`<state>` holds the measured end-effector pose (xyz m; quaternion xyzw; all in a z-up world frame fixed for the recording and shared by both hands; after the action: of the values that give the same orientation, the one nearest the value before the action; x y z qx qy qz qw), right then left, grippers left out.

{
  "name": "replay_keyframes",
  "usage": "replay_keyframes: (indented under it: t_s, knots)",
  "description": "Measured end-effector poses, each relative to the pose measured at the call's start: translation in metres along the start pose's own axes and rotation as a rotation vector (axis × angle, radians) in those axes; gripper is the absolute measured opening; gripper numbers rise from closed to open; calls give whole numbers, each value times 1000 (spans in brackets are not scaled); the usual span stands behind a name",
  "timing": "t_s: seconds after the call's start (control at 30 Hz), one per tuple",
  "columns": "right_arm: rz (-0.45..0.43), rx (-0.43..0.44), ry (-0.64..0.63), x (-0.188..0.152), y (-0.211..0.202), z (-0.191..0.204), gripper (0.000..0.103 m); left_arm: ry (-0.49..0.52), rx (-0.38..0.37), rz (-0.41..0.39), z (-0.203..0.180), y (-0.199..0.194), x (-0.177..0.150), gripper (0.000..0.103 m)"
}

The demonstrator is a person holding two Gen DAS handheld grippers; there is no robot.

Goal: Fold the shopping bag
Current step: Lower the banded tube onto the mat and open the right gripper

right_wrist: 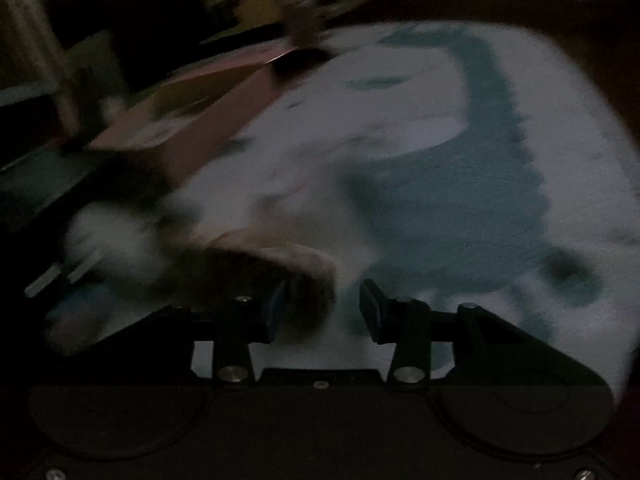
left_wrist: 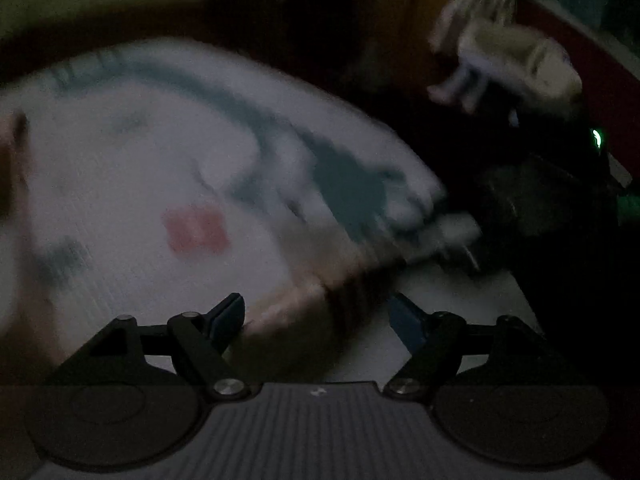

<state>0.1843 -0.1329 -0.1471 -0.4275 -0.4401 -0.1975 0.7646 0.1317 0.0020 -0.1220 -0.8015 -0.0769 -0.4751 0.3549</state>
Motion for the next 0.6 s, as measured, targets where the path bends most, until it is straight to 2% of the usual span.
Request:
replay_keyframes:
  t_s: [0.03, 0.1, 0.17, 0.23, 0.3, 0.43, 0.57, 0.6]
  knots:
    - [-16, -27, 12, 3, 3, -7, 42, 13, -5, -6, -5, -1, 1, 79]
    - [-56, -49, 95, 11, 6, -21, 42, 7, 55, -44, -6, -7, 2, 79]
    - [-71, -37, 184, 14, 4, -28, 42, -79, 109, -73, 5, -12, 0, 79]
    - [-46, -12, 199, 9, 2, -24, 43, -176, 131, -97, 10, -16, -6, 79]
    - [-33, 9, 195, 7, 1, -18, 44, -221, 152, -102, 6, -17, -10, 79]
    - [-44, 35, 199, 9, 5, -14, 51, -248, 200, -95, -8, -18, -9, 79]
    - [-57, 59, 231, 11, 5, -13, 54, -237, 343, -95, -3, -15, -11, 79]
    - [-60, 65, 236, 11, 3, -12, 55, -250, 353, -99, -1, -13, -12, 79]
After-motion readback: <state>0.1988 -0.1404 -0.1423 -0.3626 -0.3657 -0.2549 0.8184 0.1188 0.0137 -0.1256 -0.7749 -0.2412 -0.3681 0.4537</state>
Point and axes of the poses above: each gripper's, at about its wrist camera, not at the fingertips, and y roughly the way its jaws point, z to its left, x to its top, the point moved 8 cm from there along y, roughly the way its jaws point, and after that the axes turned 15 degrees about -z, right-handed, at the moved point
